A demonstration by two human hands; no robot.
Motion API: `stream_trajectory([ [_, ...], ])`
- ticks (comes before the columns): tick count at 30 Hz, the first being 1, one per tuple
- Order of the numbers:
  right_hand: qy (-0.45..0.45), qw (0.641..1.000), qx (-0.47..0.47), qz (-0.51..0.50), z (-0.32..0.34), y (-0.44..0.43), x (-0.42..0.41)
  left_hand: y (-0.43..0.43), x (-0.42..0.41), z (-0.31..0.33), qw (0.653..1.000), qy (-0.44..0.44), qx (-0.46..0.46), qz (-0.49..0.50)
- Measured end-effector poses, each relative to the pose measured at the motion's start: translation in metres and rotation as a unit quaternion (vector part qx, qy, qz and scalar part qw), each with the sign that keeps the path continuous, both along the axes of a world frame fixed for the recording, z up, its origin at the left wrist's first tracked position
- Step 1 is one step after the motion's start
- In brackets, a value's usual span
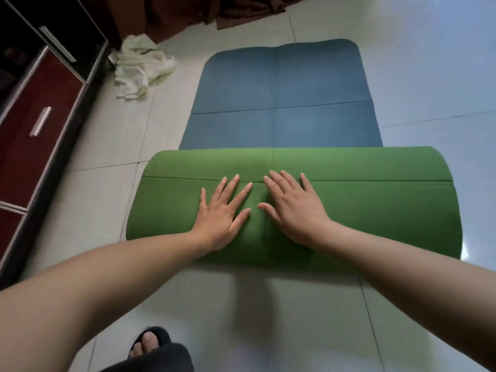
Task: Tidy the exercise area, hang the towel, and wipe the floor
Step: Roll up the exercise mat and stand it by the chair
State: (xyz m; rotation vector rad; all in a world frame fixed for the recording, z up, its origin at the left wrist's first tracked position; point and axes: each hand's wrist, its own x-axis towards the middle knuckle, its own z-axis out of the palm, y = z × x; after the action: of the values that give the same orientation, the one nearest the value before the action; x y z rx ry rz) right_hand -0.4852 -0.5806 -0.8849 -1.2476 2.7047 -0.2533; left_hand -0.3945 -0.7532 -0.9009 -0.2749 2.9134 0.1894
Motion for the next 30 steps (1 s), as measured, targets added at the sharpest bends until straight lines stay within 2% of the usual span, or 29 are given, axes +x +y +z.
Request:
stream_trajectory([
  [6,0.021,0.991,0.13,-0.032,-0.018,0.036,0.016,-0.015,-0.073,-0.007,0.999,0.037,0.014,-0.002],
  [12,0.015,0.98,0.186,-0.066,-0.003,0.035,-0.002,-0.032,-0.119,0.013,0.996,0.021,0.037,-0.081],
  [16,0.029,0.979,0.171,-0.104,0.026,0.011,-0.033,-0.05,-0.113,0.034,0.982,0.067,0.065,-0.166],
  [21,0.006,0.967,0.178,-0.183,0.043,-0.008,-0.07,-0.057,-0.087,0.024,0.97,0.05,0.0,-0.237],
  [25,0.002,0.968,0.183,-0.171,0.034,-0.016,-0.095,-0.065,-0.094,0.019,0.972,0.03,-0.012,-0.231],
  [30,-0.012,0.98,0.125,-0.157,0.025,-0.027,-0.132,-0.074,-0.095,0.017,0.983,-0.012,-0.032,-0.178],
])
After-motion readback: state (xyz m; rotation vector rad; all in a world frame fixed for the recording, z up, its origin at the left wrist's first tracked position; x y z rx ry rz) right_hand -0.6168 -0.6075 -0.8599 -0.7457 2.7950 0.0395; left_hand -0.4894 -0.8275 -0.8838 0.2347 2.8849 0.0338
